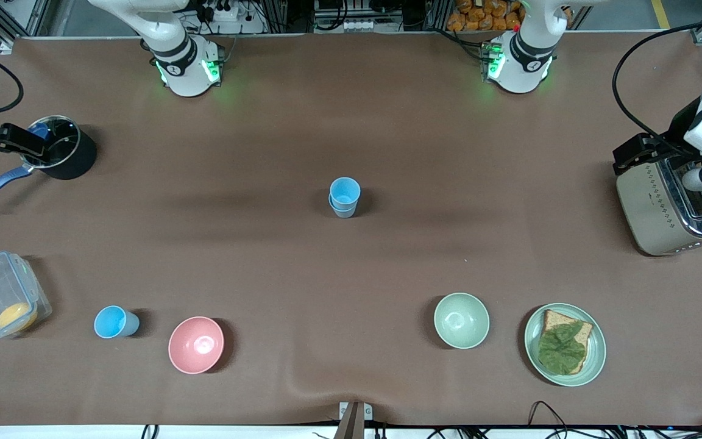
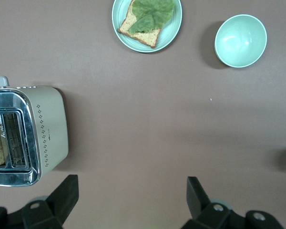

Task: Stack blue cups with both arms

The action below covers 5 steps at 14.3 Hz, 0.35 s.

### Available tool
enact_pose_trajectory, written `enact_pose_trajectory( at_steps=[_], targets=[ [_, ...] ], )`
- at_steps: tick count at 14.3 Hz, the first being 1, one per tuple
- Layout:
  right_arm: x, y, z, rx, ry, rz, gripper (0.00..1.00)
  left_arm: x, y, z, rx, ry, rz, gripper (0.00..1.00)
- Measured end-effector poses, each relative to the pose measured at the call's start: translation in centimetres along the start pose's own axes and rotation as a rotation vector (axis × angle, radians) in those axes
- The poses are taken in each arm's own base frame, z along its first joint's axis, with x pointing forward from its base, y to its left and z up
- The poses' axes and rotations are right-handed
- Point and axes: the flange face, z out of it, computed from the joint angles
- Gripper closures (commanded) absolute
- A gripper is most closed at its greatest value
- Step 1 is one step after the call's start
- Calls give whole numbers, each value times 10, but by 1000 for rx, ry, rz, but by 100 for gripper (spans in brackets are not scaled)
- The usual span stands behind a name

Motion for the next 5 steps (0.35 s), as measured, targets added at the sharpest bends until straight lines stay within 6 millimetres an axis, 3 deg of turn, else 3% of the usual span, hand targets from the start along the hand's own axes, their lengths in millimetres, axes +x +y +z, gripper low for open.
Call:
enact_pose_trajectory(
  at_steps=[5],
  targets=[
    [0,6,0,0,0,-19,0,1,-5,0,-9,-2,-10,0]
  ],
)
